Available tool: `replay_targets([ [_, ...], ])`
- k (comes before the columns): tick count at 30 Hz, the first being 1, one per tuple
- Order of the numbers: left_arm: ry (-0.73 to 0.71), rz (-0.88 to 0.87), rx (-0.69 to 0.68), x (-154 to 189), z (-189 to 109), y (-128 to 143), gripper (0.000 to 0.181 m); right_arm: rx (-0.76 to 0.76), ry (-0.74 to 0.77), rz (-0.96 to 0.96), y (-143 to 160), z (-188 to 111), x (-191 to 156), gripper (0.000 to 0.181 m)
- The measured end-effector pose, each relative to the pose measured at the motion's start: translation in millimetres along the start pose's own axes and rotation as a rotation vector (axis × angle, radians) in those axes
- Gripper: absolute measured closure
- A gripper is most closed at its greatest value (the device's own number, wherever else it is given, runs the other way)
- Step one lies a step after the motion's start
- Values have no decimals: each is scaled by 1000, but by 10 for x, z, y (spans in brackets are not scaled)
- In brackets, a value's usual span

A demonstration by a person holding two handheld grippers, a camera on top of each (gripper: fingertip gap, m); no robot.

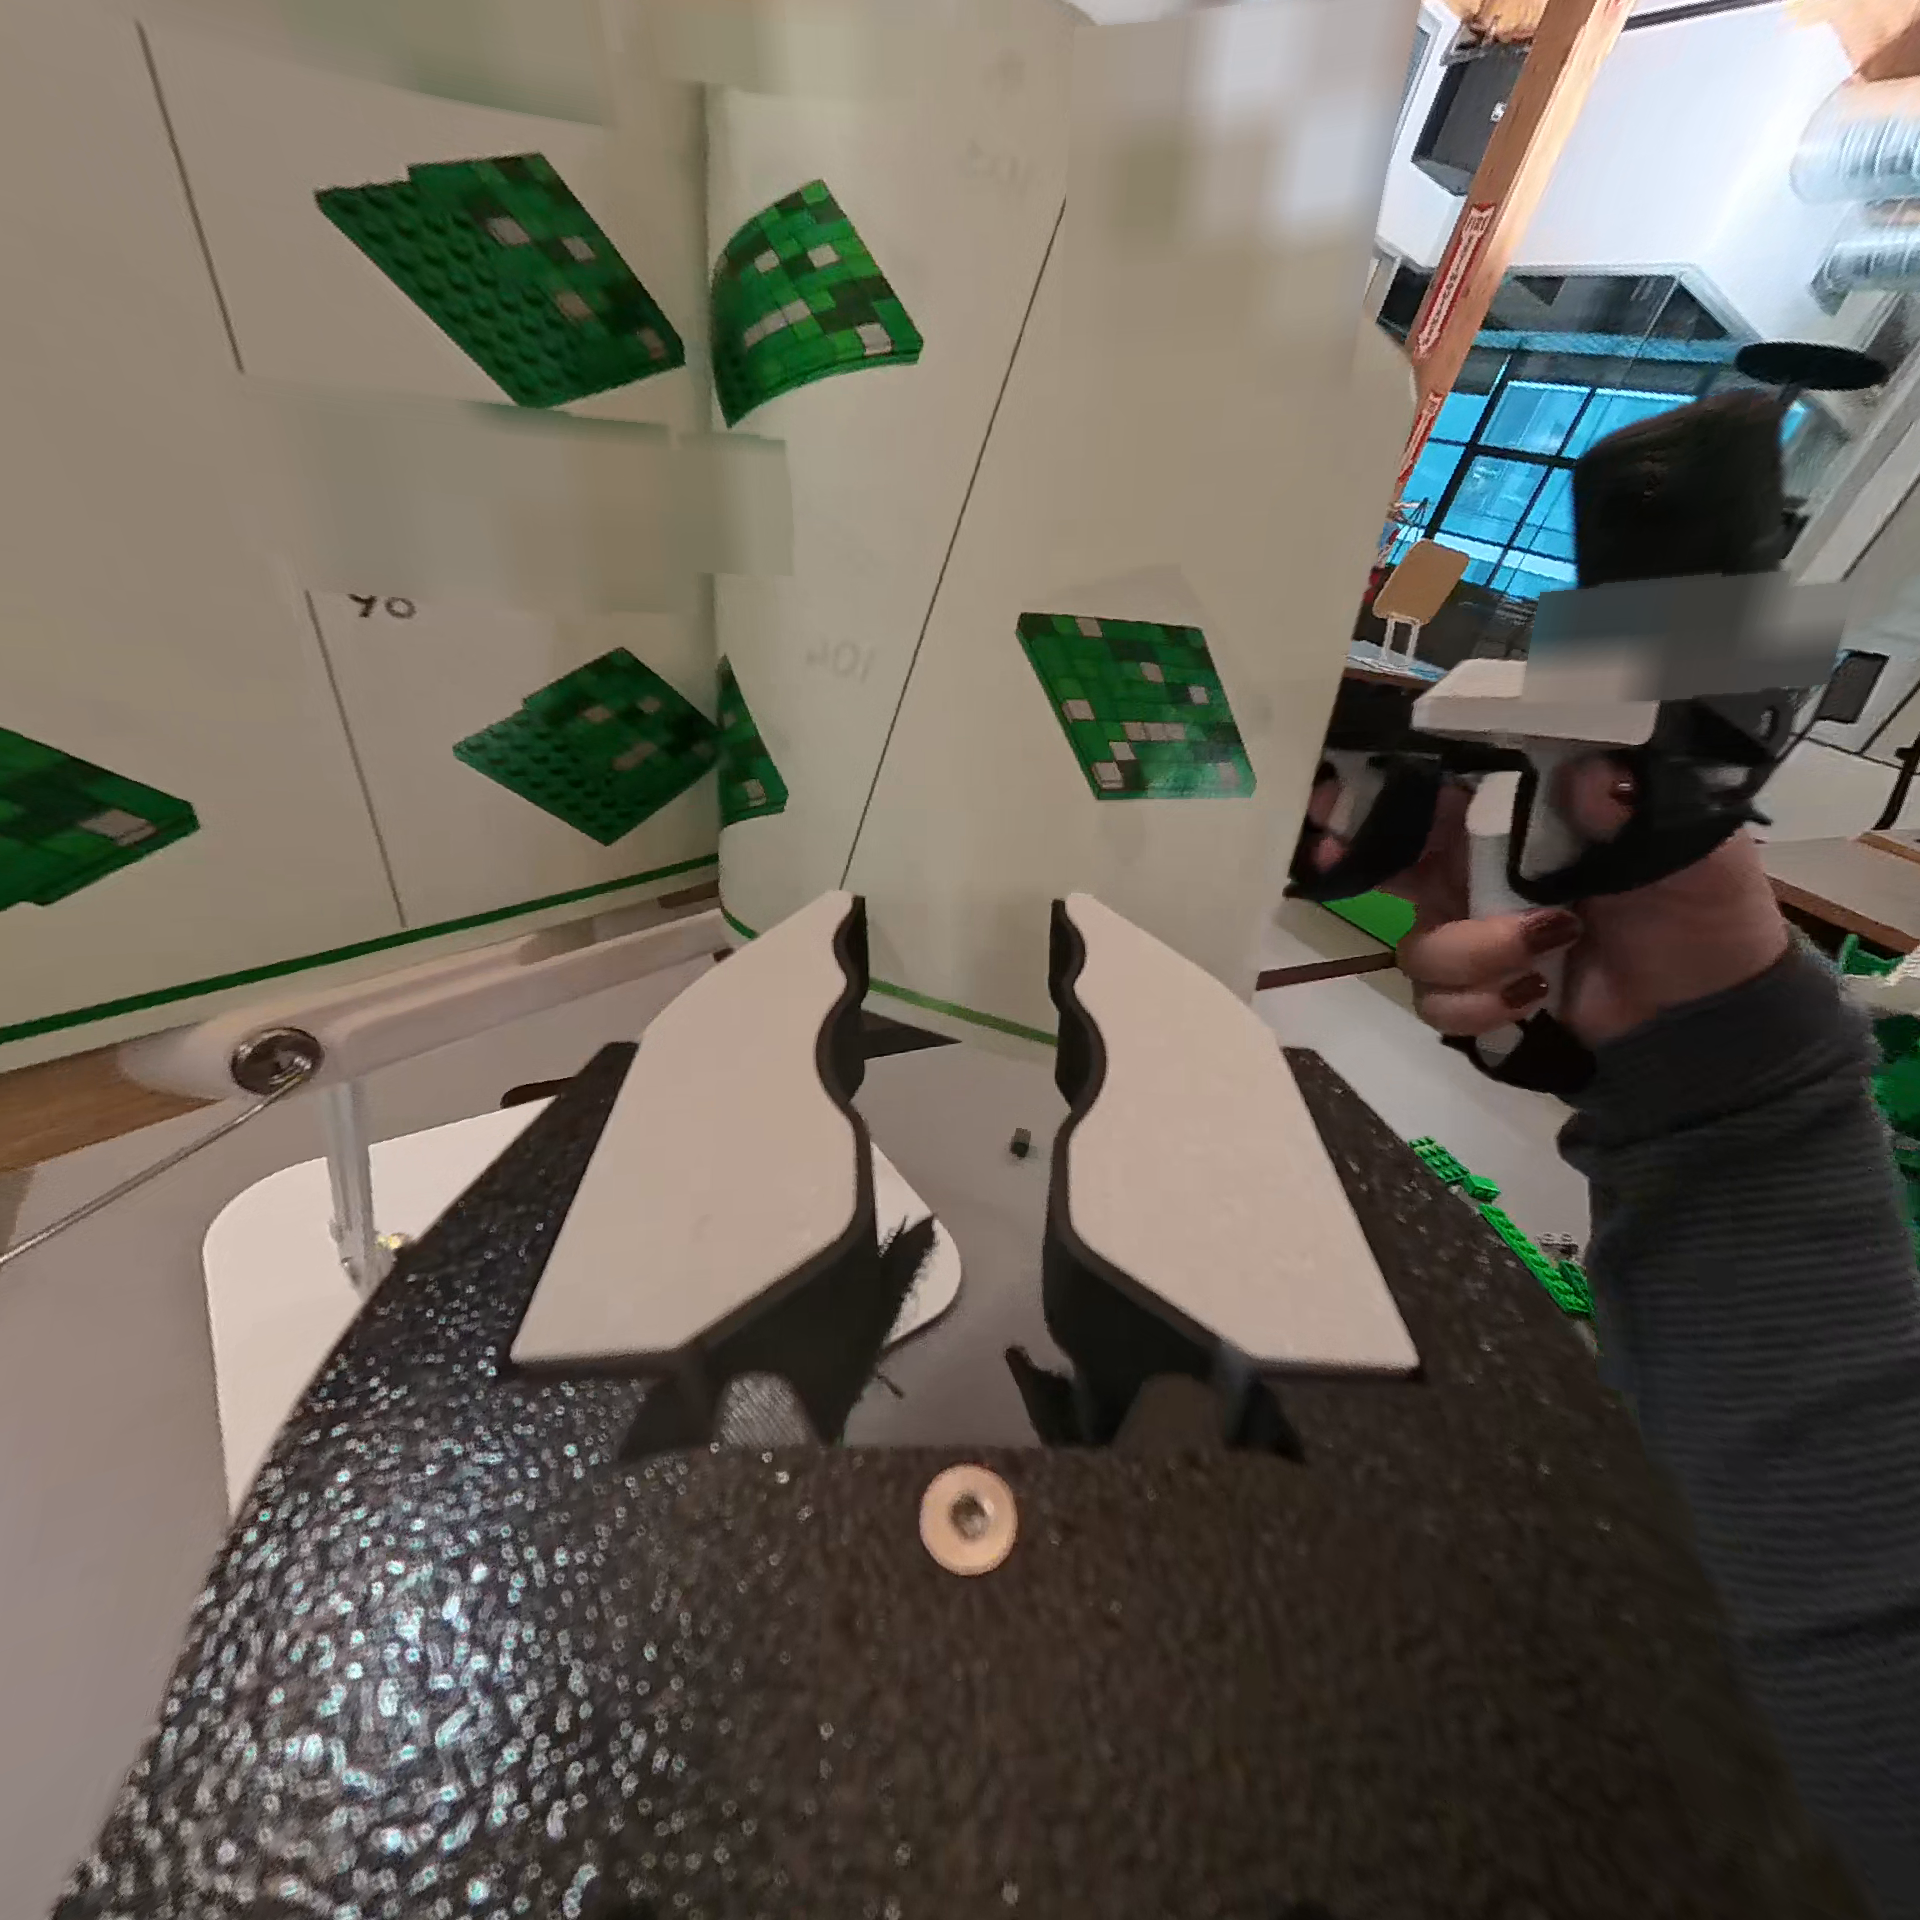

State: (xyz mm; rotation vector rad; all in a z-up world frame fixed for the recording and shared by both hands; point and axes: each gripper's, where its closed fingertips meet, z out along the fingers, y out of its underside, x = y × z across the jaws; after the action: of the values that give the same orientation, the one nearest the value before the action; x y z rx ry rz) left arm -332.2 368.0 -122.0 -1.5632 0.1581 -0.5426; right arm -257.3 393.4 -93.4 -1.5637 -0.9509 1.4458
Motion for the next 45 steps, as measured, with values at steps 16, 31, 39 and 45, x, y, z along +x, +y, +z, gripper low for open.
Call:
replay_targets([
  [16,-82,-13,104,-365,-384,-353,150,205,377,-247,-310,-303,610,181],
  [31,-171,-27,118,-608,-496,-369,149,329,859,-389,-388,-336,1321,180],
  [39,-153,-16,98,-552,-485,-361,149,320,843,-336,-277,-232,1396,148],
  [45,-154,-21,103,-555,-506,-381,148,412,1022,-373,-451,-593,1338,137],
])
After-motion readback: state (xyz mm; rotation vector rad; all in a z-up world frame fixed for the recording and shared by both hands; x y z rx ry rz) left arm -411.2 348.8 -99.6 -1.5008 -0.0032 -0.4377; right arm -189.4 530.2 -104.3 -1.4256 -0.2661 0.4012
